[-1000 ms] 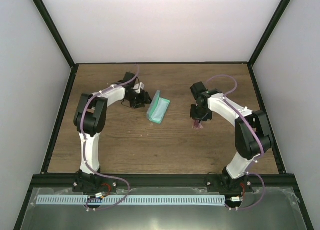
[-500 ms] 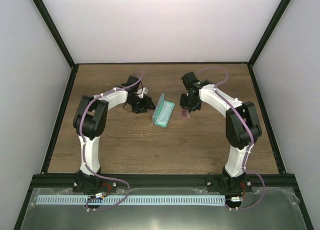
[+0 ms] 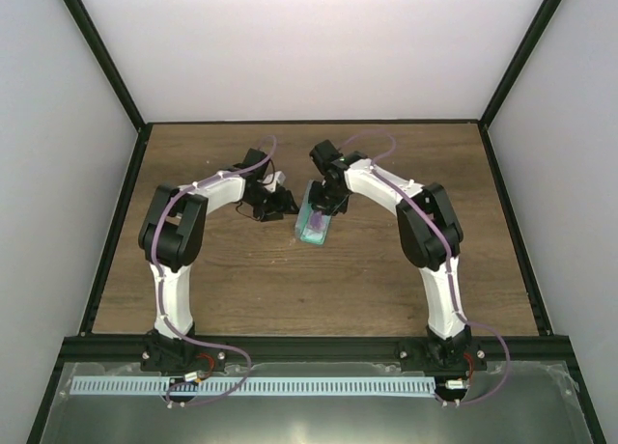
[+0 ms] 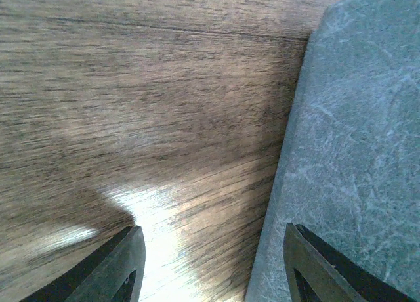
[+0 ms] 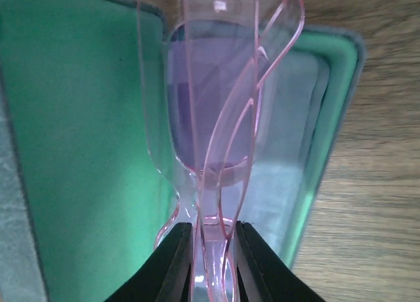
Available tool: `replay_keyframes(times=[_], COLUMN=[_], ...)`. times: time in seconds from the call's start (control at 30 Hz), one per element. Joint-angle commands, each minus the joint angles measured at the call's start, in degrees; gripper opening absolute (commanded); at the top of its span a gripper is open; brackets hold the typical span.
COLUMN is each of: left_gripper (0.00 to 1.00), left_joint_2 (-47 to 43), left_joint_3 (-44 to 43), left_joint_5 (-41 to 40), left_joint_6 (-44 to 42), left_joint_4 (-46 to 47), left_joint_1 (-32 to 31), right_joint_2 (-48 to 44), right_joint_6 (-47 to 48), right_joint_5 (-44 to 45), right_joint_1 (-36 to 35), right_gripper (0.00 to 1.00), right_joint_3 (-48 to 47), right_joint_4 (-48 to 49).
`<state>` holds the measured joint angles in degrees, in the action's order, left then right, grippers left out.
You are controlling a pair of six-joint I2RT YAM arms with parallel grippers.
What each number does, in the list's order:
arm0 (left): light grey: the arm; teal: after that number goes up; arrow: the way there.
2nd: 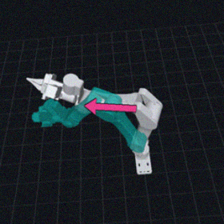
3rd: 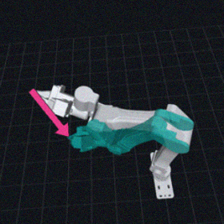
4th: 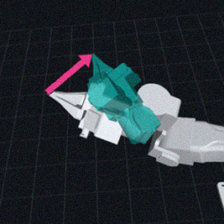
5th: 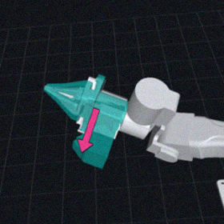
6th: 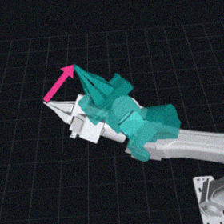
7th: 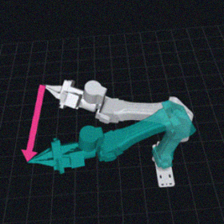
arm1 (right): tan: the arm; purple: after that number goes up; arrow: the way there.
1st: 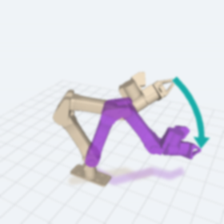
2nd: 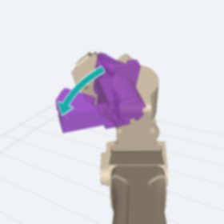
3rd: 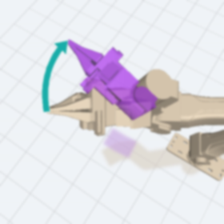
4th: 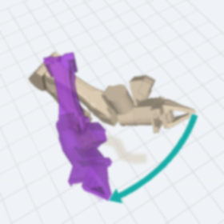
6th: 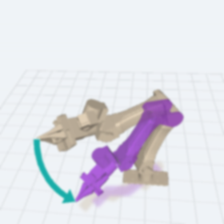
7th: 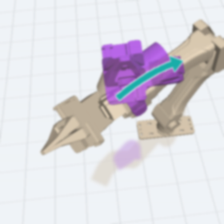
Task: Organize the sunglasses
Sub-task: Place the sunglasses in the sunglasses case.
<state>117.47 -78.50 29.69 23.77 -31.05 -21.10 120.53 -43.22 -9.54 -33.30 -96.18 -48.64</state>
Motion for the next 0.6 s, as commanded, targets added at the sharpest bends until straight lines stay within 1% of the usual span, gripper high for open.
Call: replay_keyframes(times=[0.0, 0.2, 0.4, 0.57], left_gripper=[0.6, 0.6, 0.6, 0.61], left_joint_2=[1.7, 1.7, 2.8, 2.9], left_joint_3=[3.4, 4.0, 3.2, 3.2], left_joint_5=[-2.3, -1.7, -1.1, -1.2], left_joint_6=[-0.6, -0.4, -0.1, -0.1], left_joint_4=[-2.6, -2.1, -2.1, -2.2], left_joint_1=[0.1, 0.1, 0.1, 0.2], right_joint_2=[2.3, 3.4, 1.2, 1.9], right_joint_6=[-4.3, -6.3, -5.9, -5.2], right_joint_5=[-1.2, 1.0, 4.3, 3.7], right_joint_1=[-1.5, -2.0, -2.2, -2.2], right_gripper=[0.19, 0.19, 0.19, 0.19], right_joint_3=[-3.9, -5.2, -5.5, -4.1], right_joint_4=[-2.0, -4.2, -6.2, -5.9])
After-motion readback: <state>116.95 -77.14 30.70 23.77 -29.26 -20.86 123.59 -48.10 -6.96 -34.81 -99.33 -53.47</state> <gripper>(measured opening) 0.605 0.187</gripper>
